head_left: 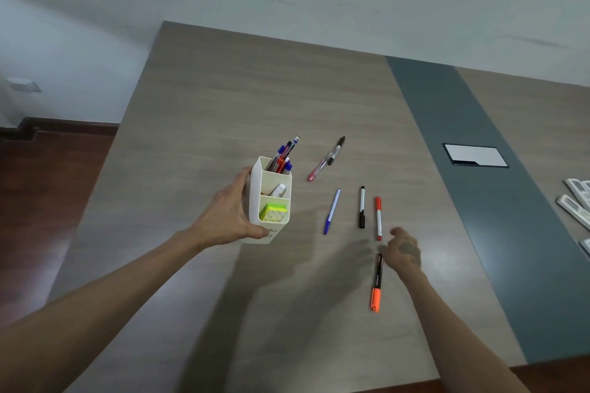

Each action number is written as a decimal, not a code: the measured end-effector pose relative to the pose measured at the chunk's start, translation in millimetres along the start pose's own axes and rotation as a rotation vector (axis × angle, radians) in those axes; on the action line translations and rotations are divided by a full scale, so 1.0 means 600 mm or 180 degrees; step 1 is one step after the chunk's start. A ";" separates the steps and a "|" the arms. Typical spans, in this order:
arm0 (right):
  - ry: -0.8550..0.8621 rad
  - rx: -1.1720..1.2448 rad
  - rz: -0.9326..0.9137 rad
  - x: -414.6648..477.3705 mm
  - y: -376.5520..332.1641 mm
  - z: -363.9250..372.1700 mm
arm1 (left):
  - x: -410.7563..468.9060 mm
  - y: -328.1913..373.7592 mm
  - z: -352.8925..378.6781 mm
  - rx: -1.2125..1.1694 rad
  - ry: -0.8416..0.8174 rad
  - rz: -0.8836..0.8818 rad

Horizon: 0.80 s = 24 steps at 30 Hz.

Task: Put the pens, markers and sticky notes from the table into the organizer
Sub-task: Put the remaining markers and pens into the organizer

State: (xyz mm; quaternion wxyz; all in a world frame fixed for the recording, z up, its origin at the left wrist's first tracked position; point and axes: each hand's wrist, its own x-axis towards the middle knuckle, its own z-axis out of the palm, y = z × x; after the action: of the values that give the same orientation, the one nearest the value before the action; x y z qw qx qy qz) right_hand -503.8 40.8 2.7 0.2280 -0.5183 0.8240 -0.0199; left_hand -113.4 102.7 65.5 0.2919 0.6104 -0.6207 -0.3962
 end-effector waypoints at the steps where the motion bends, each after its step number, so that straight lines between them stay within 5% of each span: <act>1: -0.0232 -0.0194 0.0146 0.000 0.019 0.010 | 0.006 0.002 0.004 0.0008 -0.0008 0.0003; 9: -0.0087 -0.0022 -0.0114 -0.017 -0.005 0.036 | 0.029 0.013 0.030 -0.0025 -0.0083 0.0065; 18: 0.1138 0.2920 -0.2295 -0.152 -0.287 -0.167 | 0.013 0.032 0.021 -0.0089 0.0020 0.0114; 24: 0.1121 0.2845 -0.3087 -0.226 -0.382 -0.153 | -0.029 0.043 0.005 -0.0062 0.0153 0.0223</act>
State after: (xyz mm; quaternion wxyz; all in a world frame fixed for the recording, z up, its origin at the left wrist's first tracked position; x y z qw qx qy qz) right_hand -297.6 33.4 194.8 0.2480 -0.6741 0.4360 -0.5422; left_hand -128.2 118.9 87.8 0.3264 0.5948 -0.6306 -0.3769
